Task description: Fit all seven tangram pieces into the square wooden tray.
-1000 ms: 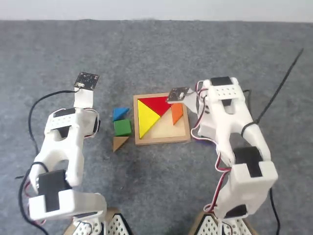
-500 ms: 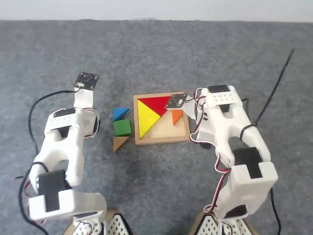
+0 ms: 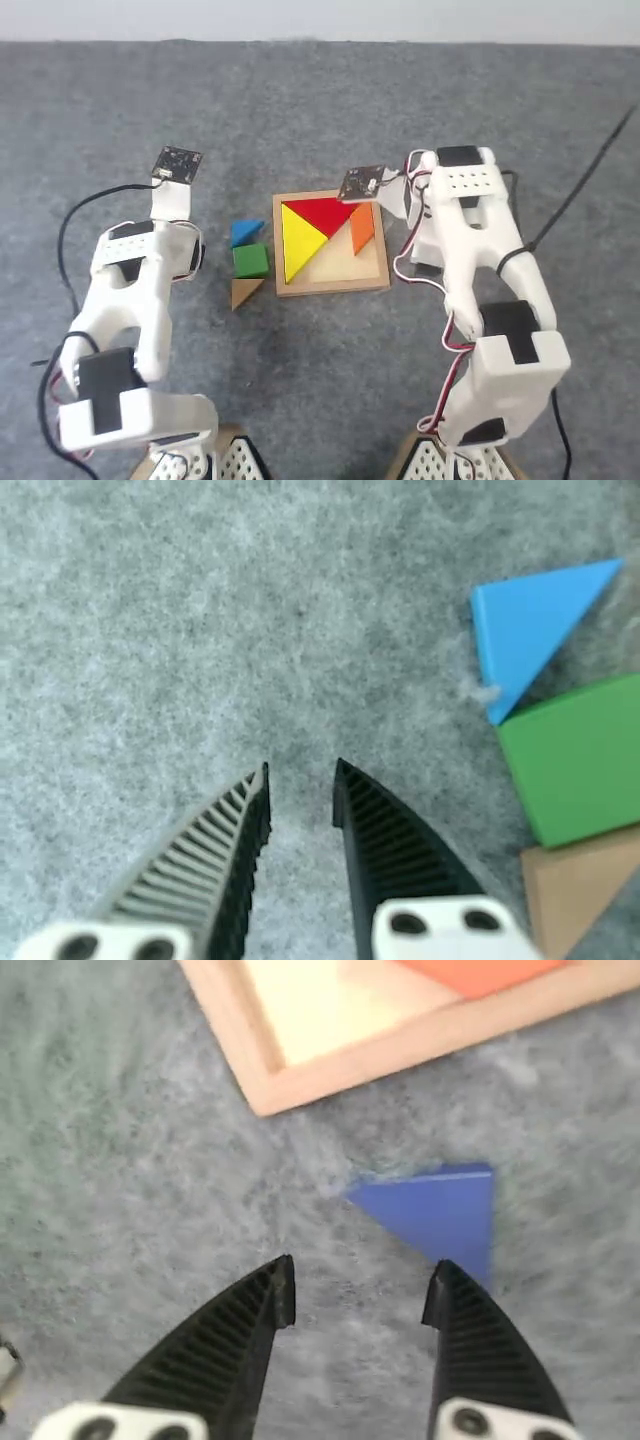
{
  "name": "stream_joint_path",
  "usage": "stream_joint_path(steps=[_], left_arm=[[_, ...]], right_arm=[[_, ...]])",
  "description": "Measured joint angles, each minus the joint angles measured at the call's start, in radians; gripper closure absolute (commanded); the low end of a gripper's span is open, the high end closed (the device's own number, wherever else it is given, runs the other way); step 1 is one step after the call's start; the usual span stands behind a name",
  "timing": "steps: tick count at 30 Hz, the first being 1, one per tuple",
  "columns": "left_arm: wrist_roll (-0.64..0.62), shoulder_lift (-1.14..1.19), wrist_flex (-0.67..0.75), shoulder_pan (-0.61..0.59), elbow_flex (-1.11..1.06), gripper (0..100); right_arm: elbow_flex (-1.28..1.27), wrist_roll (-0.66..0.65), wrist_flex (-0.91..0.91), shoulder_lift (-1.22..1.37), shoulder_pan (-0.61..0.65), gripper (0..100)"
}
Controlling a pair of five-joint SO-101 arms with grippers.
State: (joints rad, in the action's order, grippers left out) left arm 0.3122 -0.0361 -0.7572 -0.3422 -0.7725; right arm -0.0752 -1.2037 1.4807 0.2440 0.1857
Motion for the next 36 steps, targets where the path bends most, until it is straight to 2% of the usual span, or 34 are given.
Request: stream_joint_path(steps=[3,7,16,19,25,32,36], left_arm=[[0.000,0.000,0.000,0.000,0.000,90],[0.000,0.000,0.000,0.000,0.000,90],[0.000,0.000,0.000,0.000,0.000,90],[0.000,0.000,0.000,0.000,0.000,90],[0.000,0.000,0.000,0.000,0.000,90],[0.000,0.000,0.000,0.000,0.000,90],[0.000,0.000,0.000,0.000,0.000,90]], right_arm=[[0.003,-0.037,-0.006,0.028,0.000,70.2],[0.025,-0.051,-0.034,0.143,-0.015,72.4],[0.098,-0.041,-0.041,0.206,-0.041,92.1],[0.094,-0.038,-0.017,0.209,-0.046,94.6],[0.077,-0.025,-0.011,0.222,-0.046,93.6],[0.075,-0.037,0.041,0.193,-0.040,79.4],[0.074,-0.095,0.080,0.129,-0.058,76.4]])
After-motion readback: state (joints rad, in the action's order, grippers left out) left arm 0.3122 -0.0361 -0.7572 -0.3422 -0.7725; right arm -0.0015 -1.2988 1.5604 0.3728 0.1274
